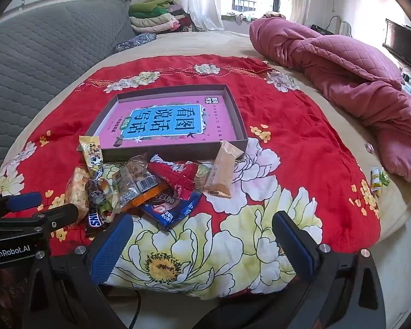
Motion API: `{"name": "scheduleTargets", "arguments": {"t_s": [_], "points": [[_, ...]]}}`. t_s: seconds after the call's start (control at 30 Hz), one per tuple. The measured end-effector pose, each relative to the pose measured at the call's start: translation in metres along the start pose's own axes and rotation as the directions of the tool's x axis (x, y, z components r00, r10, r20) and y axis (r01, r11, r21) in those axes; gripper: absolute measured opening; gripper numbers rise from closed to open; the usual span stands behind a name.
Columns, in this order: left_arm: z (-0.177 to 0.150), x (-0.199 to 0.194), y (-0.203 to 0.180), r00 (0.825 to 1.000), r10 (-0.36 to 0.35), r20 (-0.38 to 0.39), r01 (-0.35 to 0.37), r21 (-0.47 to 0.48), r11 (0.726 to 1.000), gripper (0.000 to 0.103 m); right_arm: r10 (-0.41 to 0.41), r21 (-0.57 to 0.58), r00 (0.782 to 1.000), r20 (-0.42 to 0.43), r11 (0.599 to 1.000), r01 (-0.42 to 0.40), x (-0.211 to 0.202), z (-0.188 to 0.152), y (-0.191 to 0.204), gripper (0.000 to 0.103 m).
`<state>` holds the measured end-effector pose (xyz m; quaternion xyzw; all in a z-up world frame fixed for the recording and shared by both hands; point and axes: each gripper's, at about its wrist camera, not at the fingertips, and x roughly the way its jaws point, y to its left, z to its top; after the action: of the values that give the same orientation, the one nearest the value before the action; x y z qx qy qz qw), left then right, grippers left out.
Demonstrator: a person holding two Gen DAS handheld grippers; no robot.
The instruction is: Organize snacks
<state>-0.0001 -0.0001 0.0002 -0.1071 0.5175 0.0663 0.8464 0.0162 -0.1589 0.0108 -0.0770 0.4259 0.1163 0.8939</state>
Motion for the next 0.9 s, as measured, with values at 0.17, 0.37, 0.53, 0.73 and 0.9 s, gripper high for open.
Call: {"name": "scheduleTargets", "arguments": {"t_s": [0.17,0.37,0.53,0.73,0.9], "points": [[-0.0001,-0.0009,-0.0006,1.000,0.000,0.002,0.000,0.003,1.000,0.082,0.000,-0.001,1.000,0.001,1.000,0.000,-0.0004,0.0002,0.0001,0.102],[-0.0052,0.0008,-0.0013,1.000,-0.011,0.009,0.011,-0.008,1.000,0.082,-0.001,-0.001,1.000,0.001,1.000,0.002,-0.0004,0.0005,-0.0002,0.102],[-0.0004,-0.0009,0.0009,1.000,-0.002,0.006,0.002,0.001,1.000,0.082,-0.002,-0.001,1.000,0.002,1.000,0.002,-0.0005,0.0004,-0.0001,0.102],[-0.0009,-0.0015,0.0010,1.000,-0.002,0.009,0.002,0.003,1.000,0.082,-0.003,-0.002,1.000,0.001,1.000,0.003,-0.0006,0.0003,-0.0002,0.102],[-0.0014,-0.0014,0.0007,1.000,-0.002,0.010,0.002,0.003,1.000,0.082,-0.003,-0.003,1.000,0.002,1.000,0.003,-0.0005,0.0004,-0.0001,0.102]]}}
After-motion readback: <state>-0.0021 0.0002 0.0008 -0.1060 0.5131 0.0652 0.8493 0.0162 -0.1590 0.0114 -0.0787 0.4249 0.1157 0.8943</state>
